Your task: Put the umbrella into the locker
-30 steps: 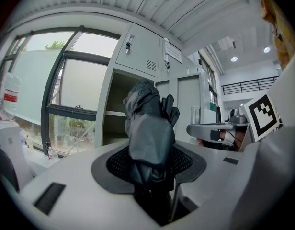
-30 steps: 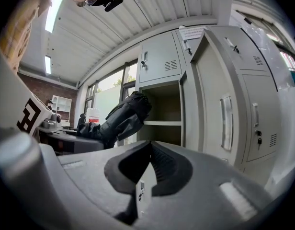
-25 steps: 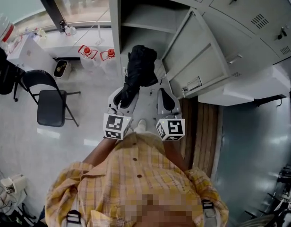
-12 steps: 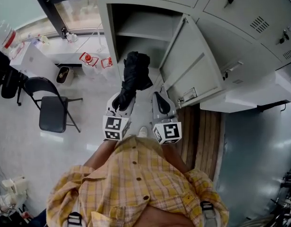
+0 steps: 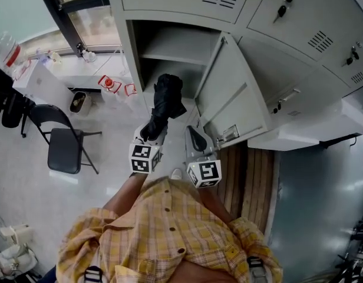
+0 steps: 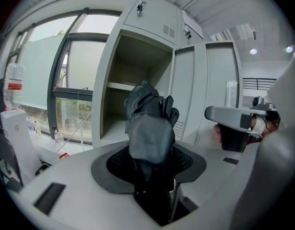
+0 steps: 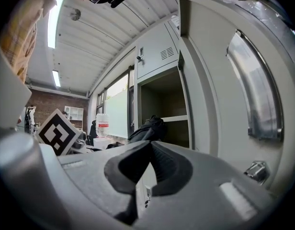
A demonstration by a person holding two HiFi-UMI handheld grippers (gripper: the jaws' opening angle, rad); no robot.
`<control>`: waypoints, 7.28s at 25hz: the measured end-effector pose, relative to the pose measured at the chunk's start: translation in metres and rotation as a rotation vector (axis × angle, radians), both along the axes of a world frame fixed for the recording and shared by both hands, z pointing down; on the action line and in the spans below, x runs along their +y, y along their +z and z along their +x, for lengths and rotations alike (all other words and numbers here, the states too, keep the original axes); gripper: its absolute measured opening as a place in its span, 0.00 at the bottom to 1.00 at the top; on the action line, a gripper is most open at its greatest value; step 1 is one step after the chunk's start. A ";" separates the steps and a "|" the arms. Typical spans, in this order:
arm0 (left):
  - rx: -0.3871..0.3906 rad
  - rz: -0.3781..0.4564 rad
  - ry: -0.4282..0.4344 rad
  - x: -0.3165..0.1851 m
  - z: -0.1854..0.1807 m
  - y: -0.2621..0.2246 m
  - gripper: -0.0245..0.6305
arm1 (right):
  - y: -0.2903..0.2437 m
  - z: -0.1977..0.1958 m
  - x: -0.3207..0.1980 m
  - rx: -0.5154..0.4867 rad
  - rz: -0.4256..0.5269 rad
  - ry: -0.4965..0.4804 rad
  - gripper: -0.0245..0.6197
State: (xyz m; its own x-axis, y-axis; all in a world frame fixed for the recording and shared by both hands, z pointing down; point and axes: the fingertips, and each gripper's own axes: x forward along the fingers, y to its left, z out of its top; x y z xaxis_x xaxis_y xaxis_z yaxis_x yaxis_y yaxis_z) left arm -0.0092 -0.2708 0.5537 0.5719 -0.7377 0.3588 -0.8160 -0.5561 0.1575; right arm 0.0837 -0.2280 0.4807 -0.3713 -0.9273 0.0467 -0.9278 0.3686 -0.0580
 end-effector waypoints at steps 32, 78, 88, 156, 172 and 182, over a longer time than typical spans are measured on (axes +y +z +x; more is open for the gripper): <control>-0.012 -0.143 -0.064 -0.131 0.054 0.042 0.34 | 0.007 0.001 -0.034 0.057 0.018 -0.078 0.03; -0.008 -0.171 -0.247 -0.243 0.078 0.056 0.35 | 0.013 0.002 -0.038 0.106 0.027 -0.095 0.03; -0.068 -0.137 -0.240 -0.253 0.079 0.057 0.37 | 0.008 -0.001 -0.041 0.106 0.028 -0.095 0.03; 0.029 0.265 0.047 -0.014 0.036 -0.064 0.04 | -0.009 -0.008 -0.011 -0.016 0.039 -0.020 0.03; 0.032 0.301 0.097 0.025 0.032 -0.069 0.04 | -0.010 -0.014 0.002 -0.026 0.036 -0.024 0.03; 0.042 0.309 0.117 0.040 0.018 -0.065 0.04 | -0.001 -0.021 0.009 -0.019 0.013 -0.053 0.03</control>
